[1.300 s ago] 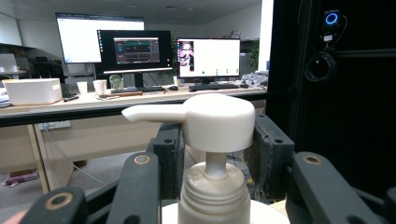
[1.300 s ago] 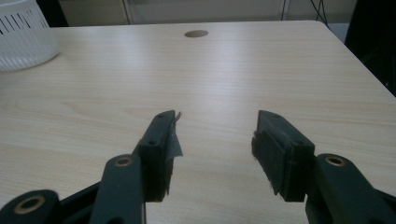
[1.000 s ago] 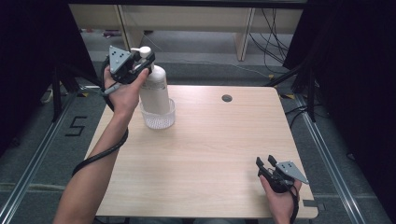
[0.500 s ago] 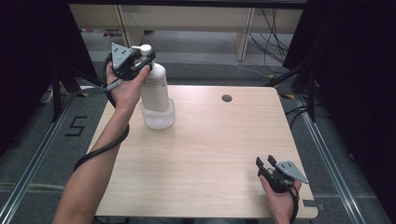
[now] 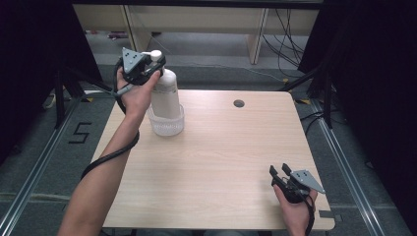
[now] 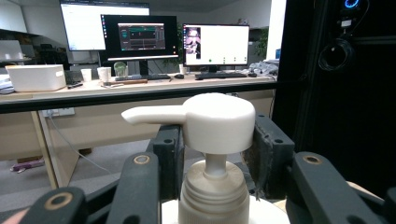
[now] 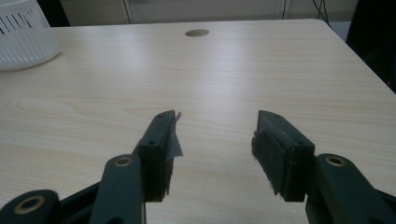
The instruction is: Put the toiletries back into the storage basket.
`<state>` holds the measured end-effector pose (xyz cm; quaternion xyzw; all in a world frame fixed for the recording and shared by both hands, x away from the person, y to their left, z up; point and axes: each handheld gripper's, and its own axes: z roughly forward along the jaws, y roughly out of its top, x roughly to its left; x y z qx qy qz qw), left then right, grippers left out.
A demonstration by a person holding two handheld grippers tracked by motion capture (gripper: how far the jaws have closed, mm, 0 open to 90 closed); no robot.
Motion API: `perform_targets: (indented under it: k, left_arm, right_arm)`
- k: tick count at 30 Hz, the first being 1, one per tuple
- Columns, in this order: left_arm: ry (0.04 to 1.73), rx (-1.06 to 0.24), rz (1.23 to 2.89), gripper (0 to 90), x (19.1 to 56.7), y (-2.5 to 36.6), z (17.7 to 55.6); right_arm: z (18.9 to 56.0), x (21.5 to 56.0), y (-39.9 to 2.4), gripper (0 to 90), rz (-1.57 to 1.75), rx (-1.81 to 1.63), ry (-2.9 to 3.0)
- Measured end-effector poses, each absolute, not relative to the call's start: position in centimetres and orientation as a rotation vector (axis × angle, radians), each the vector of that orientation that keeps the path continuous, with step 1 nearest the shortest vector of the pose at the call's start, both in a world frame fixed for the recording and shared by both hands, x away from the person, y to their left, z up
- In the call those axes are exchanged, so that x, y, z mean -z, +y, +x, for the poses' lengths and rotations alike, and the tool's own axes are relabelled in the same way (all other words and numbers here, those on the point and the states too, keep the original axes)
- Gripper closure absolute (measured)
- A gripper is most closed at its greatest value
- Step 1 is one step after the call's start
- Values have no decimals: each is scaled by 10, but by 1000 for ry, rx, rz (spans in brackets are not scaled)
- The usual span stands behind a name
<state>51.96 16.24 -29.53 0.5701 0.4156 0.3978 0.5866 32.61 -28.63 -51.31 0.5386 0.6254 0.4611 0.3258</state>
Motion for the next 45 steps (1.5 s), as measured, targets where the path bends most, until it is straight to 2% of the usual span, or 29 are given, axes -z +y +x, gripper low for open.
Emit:
perform_targets:
  k: [45]
  left_arm:
    - [1035, -897, 1407, 590, 332, 157, 530]
  right_arm:
    - [325, 513, -286, 493, 1418, -1211, 1637]
